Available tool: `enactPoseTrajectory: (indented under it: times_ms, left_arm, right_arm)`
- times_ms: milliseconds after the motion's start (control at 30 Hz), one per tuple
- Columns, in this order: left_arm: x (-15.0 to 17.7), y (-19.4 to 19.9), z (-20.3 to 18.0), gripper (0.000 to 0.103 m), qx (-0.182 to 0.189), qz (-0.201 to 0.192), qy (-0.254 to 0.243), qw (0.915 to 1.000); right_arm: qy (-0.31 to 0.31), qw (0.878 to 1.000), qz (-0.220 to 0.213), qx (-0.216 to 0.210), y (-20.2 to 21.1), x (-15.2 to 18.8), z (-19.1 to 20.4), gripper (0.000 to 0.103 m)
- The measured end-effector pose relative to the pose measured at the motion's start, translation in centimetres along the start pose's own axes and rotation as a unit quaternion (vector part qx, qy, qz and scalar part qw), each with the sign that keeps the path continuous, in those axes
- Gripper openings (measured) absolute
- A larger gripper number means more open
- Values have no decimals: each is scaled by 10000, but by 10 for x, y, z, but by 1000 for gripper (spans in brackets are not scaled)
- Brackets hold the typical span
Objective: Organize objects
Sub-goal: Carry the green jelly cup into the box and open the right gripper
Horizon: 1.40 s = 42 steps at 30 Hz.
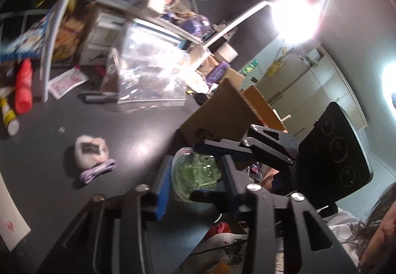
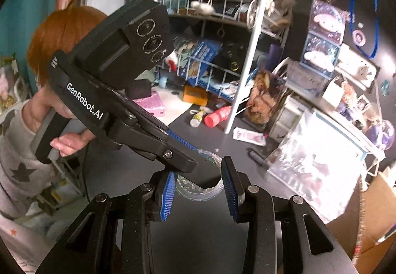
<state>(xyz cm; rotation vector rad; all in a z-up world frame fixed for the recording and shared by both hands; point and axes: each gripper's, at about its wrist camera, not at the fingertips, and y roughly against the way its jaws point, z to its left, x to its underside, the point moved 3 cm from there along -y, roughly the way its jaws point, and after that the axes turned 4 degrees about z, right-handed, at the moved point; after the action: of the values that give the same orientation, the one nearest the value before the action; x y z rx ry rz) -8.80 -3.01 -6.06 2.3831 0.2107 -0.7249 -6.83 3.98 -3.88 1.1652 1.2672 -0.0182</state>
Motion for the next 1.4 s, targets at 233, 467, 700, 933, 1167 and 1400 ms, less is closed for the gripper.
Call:
enactPoseTrajectory:
  times_ms: [233, 467, 700, 933, 1167, 1400]
  left_arm:
    - [-25, -7, -31, 34, -151, 156, -370, 9991]
    - [-61, -34, -68, 34, -106, 412, -774, 9961]
    - [-91, -78, -101, 29, 87, 755, -1042, 9916]
    - [-111, -117, -124, 28, 293, 1059, -1202, 9867]
    - [-117, -147, -138, 28, 225, 1315, -1313, 9823]
    - [-115, -178, -142, 28, 11, 1612, -1362, 9775]
  right_arm:
    - [-72, 9993, -181, 328, 28, -3, -17, 31]
    - [-226, 9962, -290, 784, 61, -1, -50, 31]
    - [-614, 9916, -221, 1121, 88, 17, -92, 28]
    - [-929, 9857, -184, 1390, 111, 34, -121, 28]
    - [-1215, 9825, -72, 1411, 120, 52, -142, 28]
    - [-1510, 9797, 300, 1288, 118, 70, -155, 28]
